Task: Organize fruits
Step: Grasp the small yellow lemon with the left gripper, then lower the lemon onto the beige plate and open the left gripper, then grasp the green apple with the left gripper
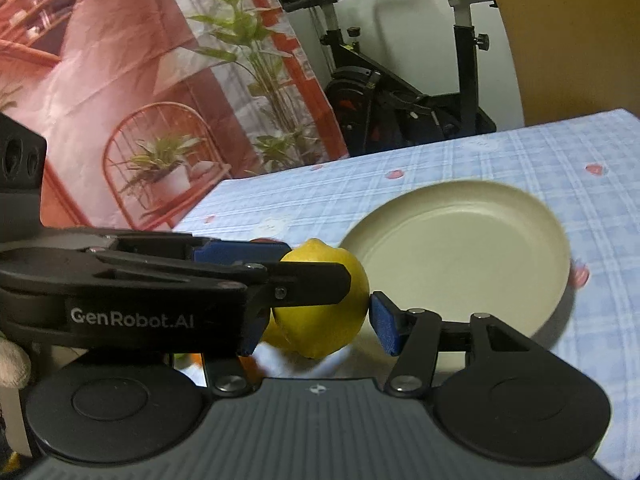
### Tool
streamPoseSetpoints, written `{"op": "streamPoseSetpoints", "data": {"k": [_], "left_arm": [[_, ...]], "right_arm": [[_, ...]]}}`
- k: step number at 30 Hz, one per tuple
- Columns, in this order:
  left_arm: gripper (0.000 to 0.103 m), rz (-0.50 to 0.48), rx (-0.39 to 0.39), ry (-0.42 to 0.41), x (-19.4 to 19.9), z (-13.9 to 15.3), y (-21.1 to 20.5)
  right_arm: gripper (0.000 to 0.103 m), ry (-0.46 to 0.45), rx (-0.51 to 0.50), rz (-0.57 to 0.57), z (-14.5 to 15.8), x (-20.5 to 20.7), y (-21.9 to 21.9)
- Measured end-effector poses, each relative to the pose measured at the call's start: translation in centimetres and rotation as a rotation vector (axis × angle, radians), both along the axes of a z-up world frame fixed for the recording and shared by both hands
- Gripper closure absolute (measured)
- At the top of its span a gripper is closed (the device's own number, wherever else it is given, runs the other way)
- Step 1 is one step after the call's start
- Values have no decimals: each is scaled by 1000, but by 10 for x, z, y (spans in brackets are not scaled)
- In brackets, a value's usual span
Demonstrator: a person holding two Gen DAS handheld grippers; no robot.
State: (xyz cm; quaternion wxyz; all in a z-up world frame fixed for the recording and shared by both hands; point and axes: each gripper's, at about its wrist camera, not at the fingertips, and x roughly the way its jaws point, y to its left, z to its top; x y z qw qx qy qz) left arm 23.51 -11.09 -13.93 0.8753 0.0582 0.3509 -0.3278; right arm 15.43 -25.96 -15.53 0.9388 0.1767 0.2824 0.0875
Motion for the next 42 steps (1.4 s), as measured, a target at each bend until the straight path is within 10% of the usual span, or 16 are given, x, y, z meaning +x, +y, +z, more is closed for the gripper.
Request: {"op": "streamPoseSetpoints", "data": {"k": [19,42], "left_arm": [[50,130,-58,70,57,-13,4],[48,300,-75,-60,-42,27,105]], "right_arm": [[46,52,-18,-48,-13,68,-10],[45,-34,-114,4,3,-21,44]]}}
